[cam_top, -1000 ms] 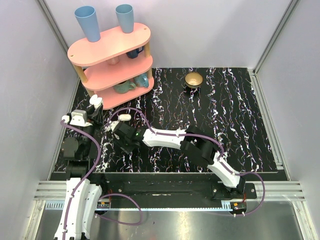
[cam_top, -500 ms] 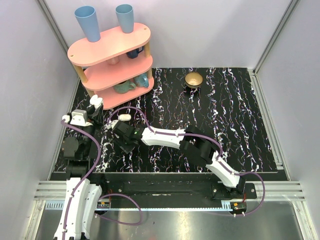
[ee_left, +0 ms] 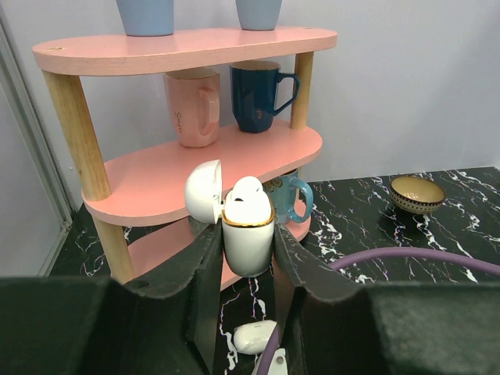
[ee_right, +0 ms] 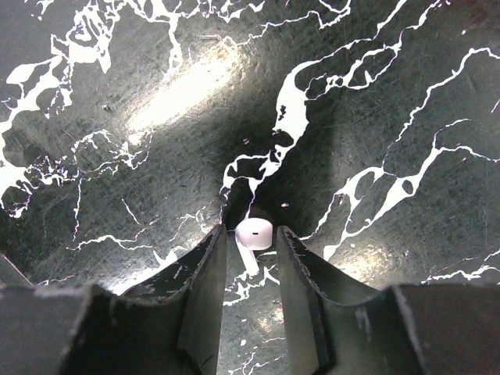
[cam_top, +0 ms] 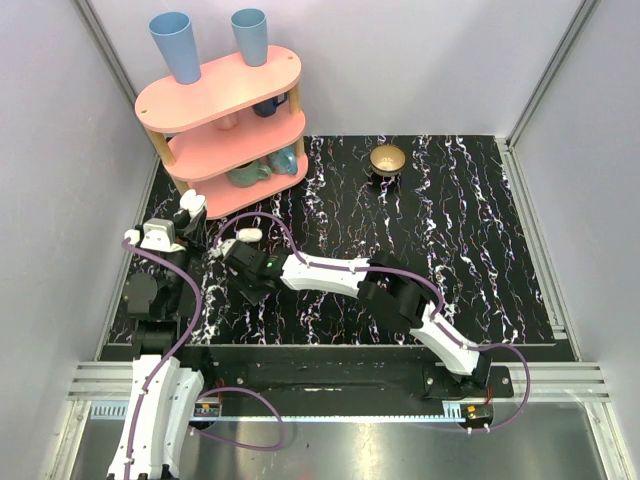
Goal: Insert the wireless bluetooth earbuds into the charging case
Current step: Pick up the left earbud from the center of the board.
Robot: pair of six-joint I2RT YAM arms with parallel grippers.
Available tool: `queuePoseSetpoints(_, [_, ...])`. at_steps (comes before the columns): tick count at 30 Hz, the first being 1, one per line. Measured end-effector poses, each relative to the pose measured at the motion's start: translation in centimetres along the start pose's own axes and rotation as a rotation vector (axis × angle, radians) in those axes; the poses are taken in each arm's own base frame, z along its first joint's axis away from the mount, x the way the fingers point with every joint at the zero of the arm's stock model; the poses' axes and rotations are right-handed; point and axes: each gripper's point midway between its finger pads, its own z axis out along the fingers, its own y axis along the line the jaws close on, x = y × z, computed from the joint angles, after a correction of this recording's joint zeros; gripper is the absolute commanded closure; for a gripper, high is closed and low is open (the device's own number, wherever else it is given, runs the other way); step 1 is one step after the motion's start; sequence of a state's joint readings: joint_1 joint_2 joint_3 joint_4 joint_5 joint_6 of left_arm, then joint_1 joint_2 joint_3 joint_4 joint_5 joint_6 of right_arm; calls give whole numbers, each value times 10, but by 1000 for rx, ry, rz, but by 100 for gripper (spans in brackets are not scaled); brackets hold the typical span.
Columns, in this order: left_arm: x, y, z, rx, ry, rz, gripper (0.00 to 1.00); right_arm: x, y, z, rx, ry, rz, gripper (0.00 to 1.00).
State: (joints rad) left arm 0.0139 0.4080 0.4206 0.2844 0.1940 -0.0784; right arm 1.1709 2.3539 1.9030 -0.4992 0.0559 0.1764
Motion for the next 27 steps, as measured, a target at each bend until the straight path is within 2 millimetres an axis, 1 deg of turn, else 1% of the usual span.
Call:
queuePoseSetpoints(4, [0, 0, 0, 0, 0, 0, 100, -1, 0, 0, 3, -2, 0, 59])
queuePoseSetpoints(10, [0, 0, 0, 1, 0, 0, 100, -1, -1, 0, 4, -2, 1, 61])
queuePoseSetpoints(13, [0, 0, 0, 1, 0, 1, 100, -1, -1, 0, 5, -2, 0, 67])
queuePoseSetpoints(17, [0, 0, 0, 1, 0, 1, 100, -1, -2, 1, 7, 0, 0, 69])
queuePoseSetpoints(18, [0, 0, 0, 1, 0, 0, 100, -1, -3, 0, 8, 0, 0, 71])
queuePoseSetpoints(19, [0, 0, 0, 1, 0, 0, 100, -1, -3, 0, 8, 1, 0, 75])
queuePoseSetpoints(24, [1, 0, 0, 1, 3, 0, 100, -1, -5, 1, 10, 1, 4, 80])
queuePoseSetpoints(27, [1, 0, 0, 1, 6, -1, 100, -1, -5, 1, 10, 1, 7, 82])
